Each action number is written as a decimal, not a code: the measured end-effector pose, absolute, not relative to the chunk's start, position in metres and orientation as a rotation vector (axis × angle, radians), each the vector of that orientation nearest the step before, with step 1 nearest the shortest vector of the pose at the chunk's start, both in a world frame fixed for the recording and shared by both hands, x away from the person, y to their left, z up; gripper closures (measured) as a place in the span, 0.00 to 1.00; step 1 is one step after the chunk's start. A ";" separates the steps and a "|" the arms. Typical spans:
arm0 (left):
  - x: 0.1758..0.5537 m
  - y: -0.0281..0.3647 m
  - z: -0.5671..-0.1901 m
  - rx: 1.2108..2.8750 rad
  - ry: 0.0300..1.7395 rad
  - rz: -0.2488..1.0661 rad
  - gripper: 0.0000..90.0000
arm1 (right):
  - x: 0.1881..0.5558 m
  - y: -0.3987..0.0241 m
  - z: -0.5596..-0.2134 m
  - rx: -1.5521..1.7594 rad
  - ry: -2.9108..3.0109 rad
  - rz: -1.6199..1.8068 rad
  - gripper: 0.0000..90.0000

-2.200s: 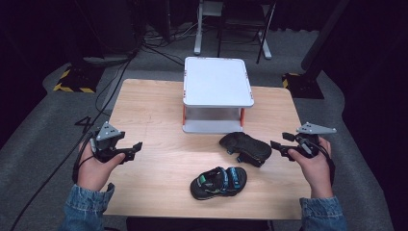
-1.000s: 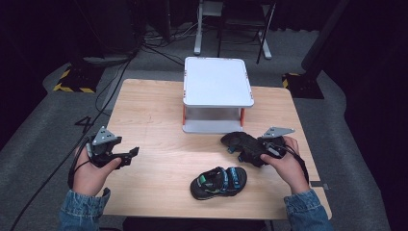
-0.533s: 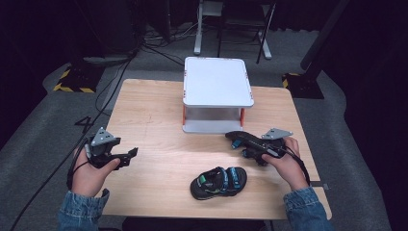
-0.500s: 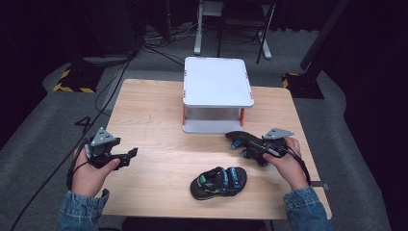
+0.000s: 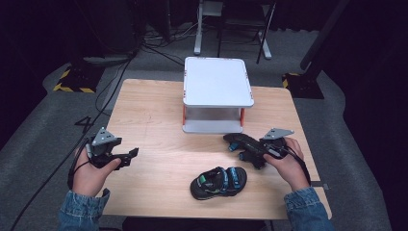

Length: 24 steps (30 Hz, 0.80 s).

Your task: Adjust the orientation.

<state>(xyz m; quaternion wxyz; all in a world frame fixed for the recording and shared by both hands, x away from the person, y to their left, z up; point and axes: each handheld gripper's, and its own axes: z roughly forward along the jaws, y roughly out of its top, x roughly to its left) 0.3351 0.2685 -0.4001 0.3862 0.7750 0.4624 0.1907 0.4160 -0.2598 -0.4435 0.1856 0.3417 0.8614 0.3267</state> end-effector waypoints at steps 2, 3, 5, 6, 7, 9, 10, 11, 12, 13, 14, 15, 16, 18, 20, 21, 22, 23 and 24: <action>0.336 0.267 -0.400 1.977 1.173 0.479 0.29 | 0.413 -0.259 -0.442 1.017 2.509 0.997 0.44; 0.337 0.266 -0.400 1.971 1.174 0.476 0.29 | 0.411 -0.258 -0.442 1.035 2.556 1.031 0.44; 0.339 0.264 -0.400 1.977 1.164 0.473 0.29 | 0.408 -0.254 -0.441 1.022 2.559 1.030 0.45; 0.340 0.264 -0.399 1.982 1.159 0.473 0.29 | 0.408 -0.253 -0.441 1.032 2.553 1.018 0.54; 0.341 0.263 -0.399 1.981 1.156 0.471 0.29 | 0.406 -0.253 -0.440 1.030 2.547 1.041 0.61; 0.342 0.261 -0.400 1.982 1.155 0.469 0.29 | 0.406 -0.256 -0.439 1.080 2.530 1.014 0.64; 0.342 0.260 -0.400 1.979 1.157 0.466 0.29 | 0.407 -0.258 -0.440 1.081 2.514 1.036 0.63; 0.343 0.260 -0.400 1.983 1.156 0.467 0.29 | 0.407 -0.261 -0.440 1.080 2.500 1.049 0.60; 0.343 0.259 -0.400 1.987 1.150 0.466 0.29 | 0.408 -0.263 -0.440 1.093 2.482 1.053 0.58; 0.343 0.259 -0.400 1.986 1.148 0.466 0.29 | 0.408 -0.266 -0.440 1.104 2.468 1.058 0.59; 0.343 0.259 -0.400 1.988 1.146 0.464 0.29 | 0.408 -0.268 -0.439 1.113 2.450 1.060 0.59; 0.343 0.259 -0.400 1.992 1.145 0.463 0.29 | 0.409 -0.270 -0.439 1.116 2.437 1.055 0.59; 0.343 0.259 -0.400 1.989 1.151 0.462 0.29 | 0.410 -0.274 -0.438 1.124 2.412 1.055 0.60; 0.342 0.260 -0.400 1.987 1.154 0.468 0.29 | 0.411 -0.280 -0.437 1.151 2.359 1.080 0.60; 0.342 0.261 -0.400 1.987 1.155 0.473 0.29 | 0.413 -0.285 -0.438 1.179 2.329 1.114 0.60; 0.341 0.262 -0.400 1.986 1.158 0.472 0.29 | 0.415 -0.287 -0.439 1.193 2.315 1.129 0.58; 0.341 0.262 -0.401 1.983 1.159 0.471 0.29 | 0.416 -0.289 -0.440 1.213 2.286 1.137 0.55; 0.340 0.262 -0.401 1.985 1.160 0.470 0.29 | 0.418 -0.292 -0.441 1.219 2.190 1.117 0.52; 0.340 0.262 -0.401 1.983 1.164 0.469 0.29 | 0.418 -0.292 -0.441 1.219 2.190 1.117 0.52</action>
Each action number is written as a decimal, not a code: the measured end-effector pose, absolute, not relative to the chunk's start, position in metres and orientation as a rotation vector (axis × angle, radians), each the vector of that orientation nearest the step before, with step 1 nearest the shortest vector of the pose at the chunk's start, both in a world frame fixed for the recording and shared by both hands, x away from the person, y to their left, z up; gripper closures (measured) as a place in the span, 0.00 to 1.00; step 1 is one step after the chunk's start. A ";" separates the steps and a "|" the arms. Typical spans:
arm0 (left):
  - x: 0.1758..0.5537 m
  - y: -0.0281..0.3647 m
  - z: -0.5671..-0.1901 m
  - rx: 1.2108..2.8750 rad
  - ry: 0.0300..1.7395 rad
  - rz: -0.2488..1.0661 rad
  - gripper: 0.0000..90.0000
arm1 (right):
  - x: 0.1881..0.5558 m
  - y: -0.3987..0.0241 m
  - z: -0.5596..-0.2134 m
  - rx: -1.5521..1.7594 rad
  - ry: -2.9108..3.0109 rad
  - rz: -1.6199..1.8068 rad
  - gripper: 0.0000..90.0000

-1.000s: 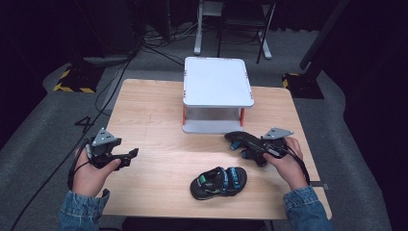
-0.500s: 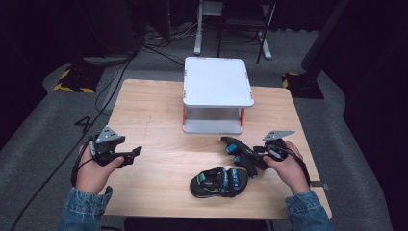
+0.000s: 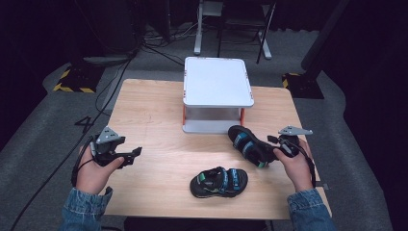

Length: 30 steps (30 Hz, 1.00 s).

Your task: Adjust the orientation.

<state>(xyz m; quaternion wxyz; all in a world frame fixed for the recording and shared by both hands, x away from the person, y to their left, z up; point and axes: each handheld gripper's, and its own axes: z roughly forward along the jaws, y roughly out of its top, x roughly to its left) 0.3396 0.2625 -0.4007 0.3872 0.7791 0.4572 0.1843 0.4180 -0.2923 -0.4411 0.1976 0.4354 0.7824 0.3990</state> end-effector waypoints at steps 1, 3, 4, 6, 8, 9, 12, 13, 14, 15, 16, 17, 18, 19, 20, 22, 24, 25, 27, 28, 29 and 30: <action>0.339 0.263 -0.401 1.985 1.164 0.472 0.29 | 0.419 -0.294 -0.442 1.222 2.136 1.095 0.52; 0.338 0.264 -0.401 1.985 1.165 0.473 0.29 | 0.423 -0.296 -0.447 1.241 2.046 1.061 0.50; 0.337 0.265 -0.401 1.983 1.168 0.474 0.29 | 0.424 -0.298 -0.449 1.248 2.017 1.050 0.48; 0.336 0.266 -0.401 1.984 1.171 0.476 0.29 | 0.427 -0.303 -0.452 1.258 1.966 0.967 0.45; 0.335 0.267 -0.401 1.975 1.184 0.475 0.29 | 0.431 -0.309 -0.456 1.308 1.943 0.958 0.43; 0.335 0.268 -0.401 1.980 1.180 0.480 0.29 | 0.432 -0.311 -0.457 1.333 1.939 0.988 0.43; 0.335 0.269 -0.402 1.974 1.182 0.480 0.29 | 0.434 -0.320 -0.459 1.376 1.912 1.026 0.39; 0.335 0.268 -0.402 1.975 1.182 0.480 0.29 | 0.434 -0.320 -0.459 1.376 1.912 1.026 0.39; 0.335 0.268 -0.401 1.980 1.178 0.479 0.29 | 0.433 -0.322 -0.458 1.374 1.892 1.019 0.38; 0.335 0.268 -0.401 1.981 1.178 0.475 0.29 | 0.432 -0.324 -0.455 1.364 1.879 1.008 0.35; 0.336 0.267 -0.402 1.976 1.181 0.470 0.29 | 0.431 -0.325 -0.453 1.349 1.867 0.990 0.40; 0.336 0.267 -0.401 1.976 1.178 0.473 0.29 | 0.430 -0.327 -0.450 1.339 1.859 0.971 0.41; 0.337 0.266 -0.401 1.976 1.178 0.470 0.29 | 0.428 -0.330 -0.448 1.357 1.857 1.000 0.35; 0.338 0.266 -0.401 1.974 1.175 0.472 0.29 | 0.427 -0.332 -0.446 1.378 1.856 1.040 0.35; 0.338 0.265 -0.401 1.980 1.168 0.468 0.29 | 0.426 -0.333 -0.445 1.388 1.853 1.081 0.37; 0.340 0.263 -0.401 1.986 1.160 0.462 0.29 | 0.422 -0.336 -0.439 1.394 1.838 1.113 0.37; 0.342 0.260 -0.401 1.987 1.156 0.457 0.29 | 0.418 -0.337 -0.434 1.376 1.856 1.107 0.36; 0.344 0.260 -0.401 1.989 1.153 0.456 0.29 | 0.416 -0.338 -0.432 1.371 1.876 1.115 0.37; 0.346 0.258 -0.401 1.991 1.146 0.456 0.29 | 0.412 -0.338 -0.428 1.337 1.930 1.113 0.39; 0.347 0.257 -0.400 1.993 1.141 0.457 0.29 | 0.410 -0.336 -0.427 1.308 1.968 1.107 0.40; 0.348 0.256 -0.400 1.994 1.140 0.451 0.29 | 0.408 -0.334 -0.426 1.277 2.013 1.105 0.41; 0.349 0.254 -0.400 1.999 1.136 0.449 0.29 | 0.407 -0.332 -0.426 1.255 2.044 1.111 0.42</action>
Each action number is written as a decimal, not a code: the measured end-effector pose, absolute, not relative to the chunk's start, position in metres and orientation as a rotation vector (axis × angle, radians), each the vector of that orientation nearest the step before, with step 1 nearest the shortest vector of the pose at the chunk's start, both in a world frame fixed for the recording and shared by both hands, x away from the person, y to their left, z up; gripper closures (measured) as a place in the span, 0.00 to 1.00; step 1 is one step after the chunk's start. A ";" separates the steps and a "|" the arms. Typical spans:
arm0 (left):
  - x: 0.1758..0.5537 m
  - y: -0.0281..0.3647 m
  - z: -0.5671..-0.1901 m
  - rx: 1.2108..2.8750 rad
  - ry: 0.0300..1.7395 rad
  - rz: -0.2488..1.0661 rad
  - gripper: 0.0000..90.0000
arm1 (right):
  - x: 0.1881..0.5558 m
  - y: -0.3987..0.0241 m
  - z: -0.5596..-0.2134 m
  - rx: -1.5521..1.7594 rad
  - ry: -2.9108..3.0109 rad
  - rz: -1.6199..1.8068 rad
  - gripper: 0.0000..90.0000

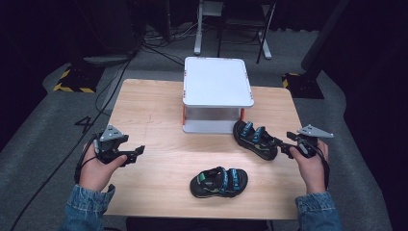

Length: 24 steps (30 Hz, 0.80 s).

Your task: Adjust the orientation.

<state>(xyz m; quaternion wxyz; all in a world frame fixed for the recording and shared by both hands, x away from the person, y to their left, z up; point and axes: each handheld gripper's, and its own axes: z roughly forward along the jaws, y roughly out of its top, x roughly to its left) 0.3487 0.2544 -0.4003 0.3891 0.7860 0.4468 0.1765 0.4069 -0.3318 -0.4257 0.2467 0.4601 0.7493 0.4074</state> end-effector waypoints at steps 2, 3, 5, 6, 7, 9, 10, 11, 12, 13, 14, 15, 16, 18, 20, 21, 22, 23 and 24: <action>0.349 0.252 -0.401 2.005 1.128 0.443 0.29 | 0.405 -0.324 -0.426 1.202 2.123 1.109 0.50; 0.350 0.252 -0.401 2.011 1.122 0.446 0.29 | 0.405 -0.324 -0.426 1.202 2.123 1.109 0.50; 0.349 0.252 -0.401 2.009 1.123 0.443 0.29 | 0.406 -0.320 -0.428 1.186 2.161 1.074 0.53; 0.349 0.253 -0.401 2.007 1.127 0.443 0.29 | 0.407 -0.318 -0.430 1.174 2.176 1.042 0.57; 0.349 0.253 -0.401 2.003 1.131 0.442 0.29 | 0.408 -0.317 -0.432 1.174 2.185 1.019 0.61; 0.348 0.255 -0.401 1.999 1.132 0.445 0.29 | 0.408 -0.319 -0.431 1.183 2.192 1.012 0.76; 0.348 0.255 -0.402 1.995 1.137 0.448 0.29 | 0.408 -0.319 -0.431 1.183 2.192 1.012 0.76; 0.347 0.256 -0.402 1.996 1.141 0.446 0.29 | 0.407 -0.320 -0.429 1.188 2.195 1.007 0.84; 0.347 0.256 -0.402 1.998 1.141 0.447 0.29 | 0.406 -0.321 -0.427 1.195 2.193 1.003 0.92; 0.347 0.256 -0.402 1.997 1.142 0.447 0.29 | 0.405 -0.322 -0.425 1.197 2.193 1.017 0.96; 0.347 0.256 -0.402 1.999 1.140 0.446 0.29 | 0.404 -0.322 -0.423 1.204 2.196 1.037 0.96; 0.347 0.256 -0.402 2.001 1.138 0.447 0.29 | 0.404 -0.322 -0.423 1.204 2.199 1.045 0.97; 0.347 0.256 -0.402 1.999 1.138 0.445 0.29 | 0.403 -0.321 -0.422 1.198 2.203 1.043 0.97; 0.347 0.255 -0.402 1.994 1.139 0.443 0.29 | 0.402 -0.318 -0.420 1.188 2.214 1.054 0.97; 0.348 0.255 -0.402 1.997 1.137 0.442 0.29 | 0.400 -0.314 -0.416 1.179 2.227 1.079 0.97; 0.348 0.255 -0.401 1.998 1.135 0.443 0.29 | 0.398 -0.312 -0.414 1.171 2.234 1.103 0.97; 0.349 0.255 -0.401 2.001 1.132 0.443 0.29 | 0.396 -0.309 -0.411 1.165 2.240 1.132 0.97; 0.349 0.254 -0.401 2.001 1.131 0.441 0.29 | 0.394 -0.307 -0.408 1.153 2.252 1.154 0.97; 0.350 0.253 -0.401 2.003 1.127 0.443 0.29 | 0.392 -0.303 -0.406 1.138 2.265 1.167 0.97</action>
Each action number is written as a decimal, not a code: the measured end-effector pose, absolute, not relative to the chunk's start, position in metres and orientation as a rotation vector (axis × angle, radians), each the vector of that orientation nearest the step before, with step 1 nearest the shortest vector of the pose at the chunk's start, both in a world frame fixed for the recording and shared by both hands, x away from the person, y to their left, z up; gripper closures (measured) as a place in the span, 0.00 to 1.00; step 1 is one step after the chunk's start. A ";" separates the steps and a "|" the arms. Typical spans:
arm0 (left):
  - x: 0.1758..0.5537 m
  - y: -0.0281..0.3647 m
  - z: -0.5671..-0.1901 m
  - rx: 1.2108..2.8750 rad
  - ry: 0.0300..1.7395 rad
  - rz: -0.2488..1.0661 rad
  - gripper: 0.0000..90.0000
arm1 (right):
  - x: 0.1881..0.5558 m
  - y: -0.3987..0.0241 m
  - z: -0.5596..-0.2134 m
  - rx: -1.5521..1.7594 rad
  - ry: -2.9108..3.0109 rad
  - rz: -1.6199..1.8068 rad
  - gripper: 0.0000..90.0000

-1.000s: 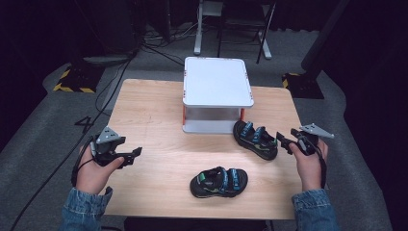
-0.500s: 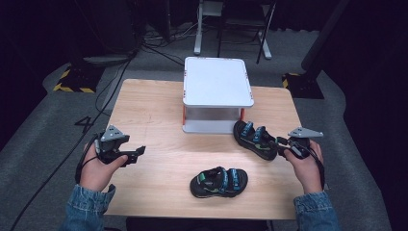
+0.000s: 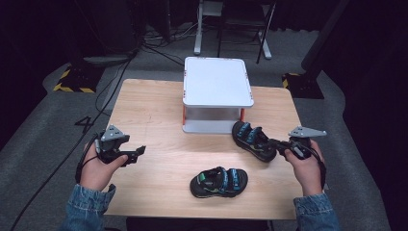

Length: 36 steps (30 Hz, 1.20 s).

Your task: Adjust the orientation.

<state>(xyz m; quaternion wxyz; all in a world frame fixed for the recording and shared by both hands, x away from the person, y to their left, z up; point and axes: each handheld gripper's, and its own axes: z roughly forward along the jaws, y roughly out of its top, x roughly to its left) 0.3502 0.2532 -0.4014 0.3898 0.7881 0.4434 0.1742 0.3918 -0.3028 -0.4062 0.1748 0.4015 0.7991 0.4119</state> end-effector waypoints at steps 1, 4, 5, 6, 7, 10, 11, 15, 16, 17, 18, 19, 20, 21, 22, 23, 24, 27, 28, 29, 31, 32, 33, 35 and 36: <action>0.351 0.252 -0.401 2.009 1.125 0.437 0.29 | 0.388 -0.294 -0.403 1.098 2.305 1.172 0.97; 0.353 0.248 -0.401 2.012 1.111 0.433 0.29 | 0.385 -0.285 -0.403 1.061 2.363 1.164 0.97; 0.353 0.248 -0.401 2.014 1.110 0.431 0.29 | 0.383 -0.281 -0.403 1.050 2.384 1.161 0.97; 0.354 0.247 -0.401 2.016 1.103 0.432 0.29 | 0.382 -0.279 -0.402 1.040 2.399 1.158 0.97; 0.355 0.246 -0.401 2.017 1.100 0.430 0.29 | 0.380 -0.276 -0.402 1.032 2.417 1.160 0.96; 0.358 0.244 -0.401 2.020 1.096 0.420 0.29 | 0.375 -0.268 -0.402 1.028 2.468 1.148 0.95; 0.359 0.243 -0.401 2.017 1.094 0.420 0.29 | 0.374 -0.266 -0.403 1.031 2.476 1.141 0.95; 0.362 0.239 -0.401 2.030 1.082 0.409 0.29 | 0.372 -0.259 -0.410 1.018 2.531 1.150 0.92; 0.363 0.239 -0.401 2.034 1.077 0.414 0.29 | 0.372 -0.259 -0.412 1.021 2.538 1.140 0.92; 0.364 0.237 -0.401 2.031 1.078 0.407 0.29 | 0.372 -0.259 -0.413 1.023 2.540 1.139 0.92; 0.364 0.237 -0.401 2.035 1.075 0.406 0.29 | 0.371 -0.259 -0.413 1.026 2.533 1.127 0.91; 0.365 0.237 -0.401 2.037 1.068 0.408 0.29 | 0.370 -0.260 -0.413 1.023 2.528 1.120 0.90; 0.366 0.236 -0.401 2.041 1.067 0.406 0.29 | 0.370 -0.261 -0.412 1.022 2.514 1.115 0.88; 0.367 0.236 -0.401 2.038 1.070 0.403 0.29 | 0.369 -0.262 -0.411 1.024 2.505 1.117 0.86; 0.368 0.236 -0.401 2.043 1.061 0.407 0.29 | 0.368 -0.263 -0.411 1.029 2.494 1.127 0.80; 0.368 0.235 -0.401 2.040 1.062 0.408 0.29 | 0.367 -0.263 -0.411 1.033 2.489 1.127 0.72; 0.368 0.234 -0.401 2.040 1.064 0.399 0.29 | 0.366 -0.263 -0.411 1.040 2.475 1.116 0.63; 0.370 0.233 -0.400 2.045 1.055 0.397 0.29 | 0.365 -0.264 -0.412 1.071 2.410 1.088 0.41; 0.370 0.232 -0.401 2.040 1.059 0.395 0.29 | 0.365 -0.264 -0.414 1.097 2.393 1.083 0.33; 0.371 0.233 -0.400 2.043 1.055 0.399 0.29 | 0.365 -0.263 -0.415 1.125 2.387 1.062 0.30; 0.372 0.232 -0.401 2.036 1.058 0.392 0.28 | 0.365 -0.262 -0.419 1.148 2.397 1.018 0.25; 0.373 0.232 -0.400 2.037 1.055 0.397 0.28 | 0.365 -0.261 -0.422 1.162 2.408 1.009 0.22; 0.373 0.232 -0.400 2.040 1.055 0.394 0.28 | 0.365 -0.260 -0.425 1.183 2.418 1.006 0.23; 0.374 0.231 -0.400 2.040 1.052 0.390 0.29 | 0.365 -0.260 -0.430 1.219 2.407 0.990 0.24; 0.375 0.231 -0.400 2.048 1.043 0.400 0.29 | 0.365 -0.261 -0.432 1.229 2.409 0.970 0.27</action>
